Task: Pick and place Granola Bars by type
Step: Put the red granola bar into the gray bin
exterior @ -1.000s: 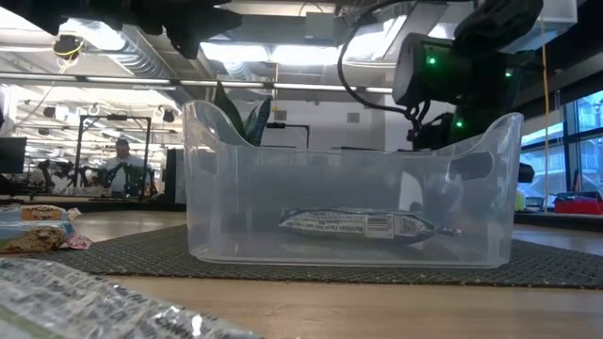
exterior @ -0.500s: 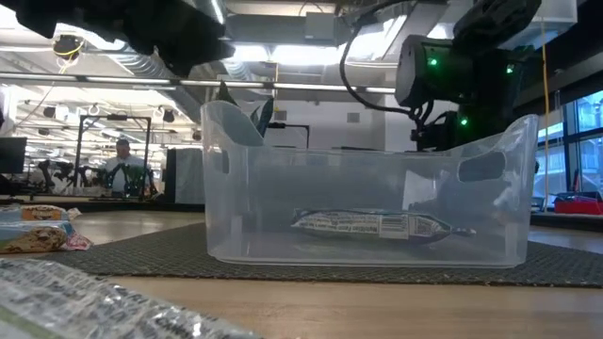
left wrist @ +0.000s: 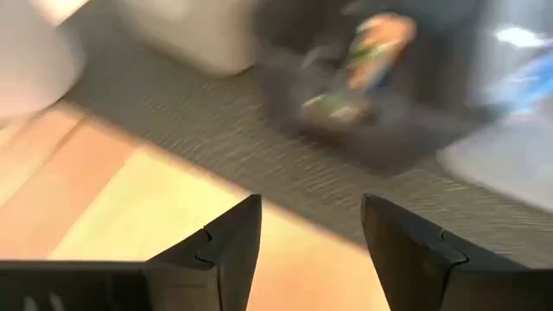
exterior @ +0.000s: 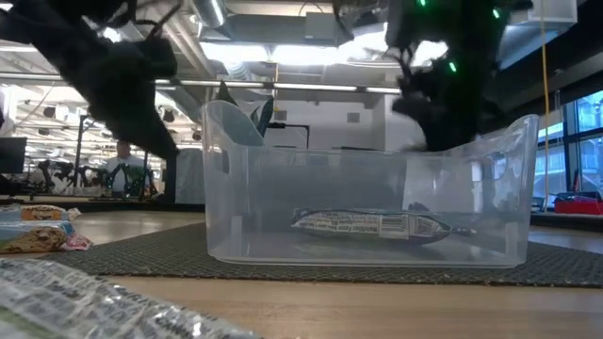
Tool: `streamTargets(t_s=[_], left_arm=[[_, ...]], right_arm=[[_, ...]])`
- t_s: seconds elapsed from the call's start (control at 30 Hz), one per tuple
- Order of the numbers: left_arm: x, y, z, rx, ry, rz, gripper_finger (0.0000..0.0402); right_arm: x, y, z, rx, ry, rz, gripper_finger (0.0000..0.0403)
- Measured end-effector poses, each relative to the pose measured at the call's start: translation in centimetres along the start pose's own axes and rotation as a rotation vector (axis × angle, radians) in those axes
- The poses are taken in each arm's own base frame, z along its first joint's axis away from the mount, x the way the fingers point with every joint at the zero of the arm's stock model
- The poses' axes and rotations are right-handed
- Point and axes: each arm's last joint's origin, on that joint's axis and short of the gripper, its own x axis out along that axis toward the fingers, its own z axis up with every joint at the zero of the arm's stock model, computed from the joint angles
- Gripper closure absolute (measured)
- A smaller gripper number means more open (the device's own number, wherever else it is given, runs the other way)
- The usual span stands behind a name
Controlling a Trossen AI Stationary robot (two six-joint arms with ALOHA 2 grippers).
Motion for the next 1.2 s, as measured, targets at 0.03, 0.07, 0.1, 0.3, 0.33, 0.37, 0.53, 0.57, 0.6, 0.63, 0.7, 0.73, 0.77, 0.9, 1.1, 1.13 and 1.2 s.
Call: streamTargets(t_s=[0.03, 0.07, 0.1, 0.3, 0.33, 0.37, 0.53, 0.57, 0.6, 0.63, 0.7, 0.73, 0.77, 0.9, 1.1, 1.13, 1.2], left_arm=[[0.2, 0.1, -0.2, -0.009, 0.005, 0.026, 0.0208], [0.5, 0.0, -0.2, -0.014, 0.003, 0.042, 0.0208], [0.7, -0.1, -0.3, -0.014, 0.002, 0.051, 0.0208], [2.6, -0.8, 0.0, -0.065, -0.061, 0.062, 0.0212], [3.0, -0.9, 0.1, -0.073, -0.064, 0.048, 0.0212], [3.5, -1.0, 0.2, -0.072, -0.064, 0.034, 0.0211], [5.3, -1.0, 0.3, -0.098, -0.071, 0.017, 0.0208], [5.6, -0.9, 0.4, -0.104, -0.074, 0.022, 0.0208], [5.8, -0.8, 0.5, -0.111, -0.079, 0.023, 0.0209], [5.9, -0.7, 0.6, -0.120, -0.087, 0.026, 0.0209], [6.2, -0.5, 0.9, -0.125, -0.102, 0.024, 0.0211], [6.3, -0.4, 1.1, -0.123, -0.109, 0.021, 0.0211], [6.3, -0.4, 1.2, -0.122, -0.115, 0.008, 0.0212], [6.4, -0.3, 1.9, -0.120, -0.144, -0.041, 0.0210], [6.6, -0.1, 2.4, -0.140, -0.170, -0.062, 0.0209], [6.6, 0.0, 2.4, -0.139, -0.164, -0.056, 0.0210], [6.7, 0.3, 2.3, -0.136, -0.149, -0.037, 0.0212]], right_arm=[[-0.7, 0.1, 0.6, -0.021, -0.031, 0.009, 0.0291], [-1.3, 0.3, 1.1, -0.048, -0.065, 0.015, 0.0291], [-2.0, 0.6, 1.8, -0.077, -0.104, 0.023, 0.0291], [-5.0, 2.3, 4.9, -0.188, -0.339, 0.098, 0.0291], [-5.2, 2.5, 5.3, -0.213, -0.367, 0.113, 0.0291], [-5.3, 2.7, 5.6, -0.247, -0.395, 0.126, 0.0291], [-4.9, 2.8, 7.3, -0.333, -0.474, 0.129, 0.0291], [-4.7, 2.6, 7.6, -0.333, -0.474, 0.121, 0.0291], [-4.5, 2.4, 7.9, -0.334, -0.473, 0.111, 0.0291], [-4.3, 2.2, 8.1, -0.328, -0.470, 0.105, 0.0291], [-3.9, 1.8, 8.7, -0.318, -0.454, 0.107, 0.0291], [-3.7, 1.6, 8.9, -0.312, -0.445, 0.109, 0.0291], [-3.5, 1.4, 9.2, -0.306, -0.437, 0.114, 0.0291], [-3.0, 0.9, 9.8, -0.292, -0.412, 0.128, 0.0291], [-2.6, 0.6, 10.3, -0.299, -0.388, 0.147, 0.0291], [-2.5, 0.6, 10.3, -0.310, -0.382, 0.152, 0.0291], [-2.3, 0.9, 10.2, -0.355, -0.375, 0.164, 0.0291]])
